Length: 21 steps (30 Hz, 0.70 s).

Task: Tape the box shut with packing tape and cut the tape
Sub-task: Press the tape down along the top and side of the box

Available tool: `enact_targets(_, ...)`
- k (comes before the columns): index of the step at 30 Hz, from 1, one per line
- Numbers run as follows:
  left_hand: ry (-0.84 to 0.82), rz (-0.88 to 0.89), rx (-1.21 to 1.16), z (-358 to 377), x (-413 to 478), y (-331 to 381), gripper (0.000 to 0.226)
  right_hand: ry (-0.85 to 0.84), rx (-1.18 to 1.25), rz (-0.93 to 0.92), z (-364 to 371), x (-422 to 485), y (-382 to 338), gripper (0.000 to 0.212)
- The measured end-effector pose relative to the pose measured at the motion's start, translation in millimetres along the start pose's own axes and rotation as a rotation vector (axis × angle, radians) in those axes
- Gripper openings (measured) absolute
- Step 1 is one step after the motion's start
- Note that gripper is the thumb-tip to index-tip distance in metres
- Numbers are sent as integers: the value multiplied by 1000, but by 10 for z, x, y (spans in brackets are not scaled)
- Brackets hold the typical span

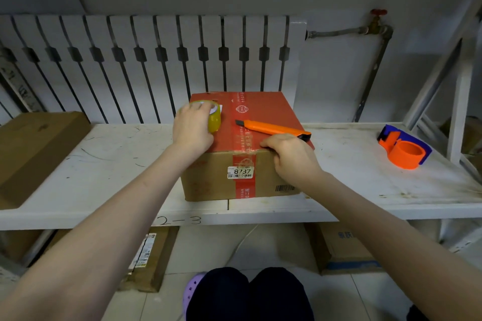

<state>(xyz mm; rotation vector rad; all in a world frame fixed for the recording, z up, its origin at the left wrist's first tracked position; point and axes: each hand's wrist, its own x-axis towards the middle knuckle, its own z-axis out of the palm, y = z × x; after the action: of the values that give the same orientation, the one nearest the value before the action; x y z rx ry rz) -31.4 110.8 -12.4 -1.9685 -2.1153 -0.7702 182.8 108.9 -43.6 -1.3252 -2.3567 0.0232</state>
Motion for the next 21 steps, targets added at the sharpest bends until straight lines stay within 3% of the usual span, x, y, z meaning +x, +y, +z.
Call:
enact_targets(4, 203, 72, -188, 79, -367, 179, 33, 238, 143, -53, 194, -190, -25, 31)
enact_targets(7, 162, 42, -330, 228, -625, 229, 21, 262, 286, 67, 336, -335, -134, 23)
enact_targets(12, 196, 93, -133, 340, -759, 154, 28, 169, 615, 394, 431, -364, -314, 26)
enact_targets(16, 77, 115, -43, 310, -772, 132, 42, 167, 948, 595, 533, -314, -405, 25)
enact_targets(21, 44, 83, -73, 325, -811, 119, 47, 175, 1061, 674, 608, -291, -488, 24)
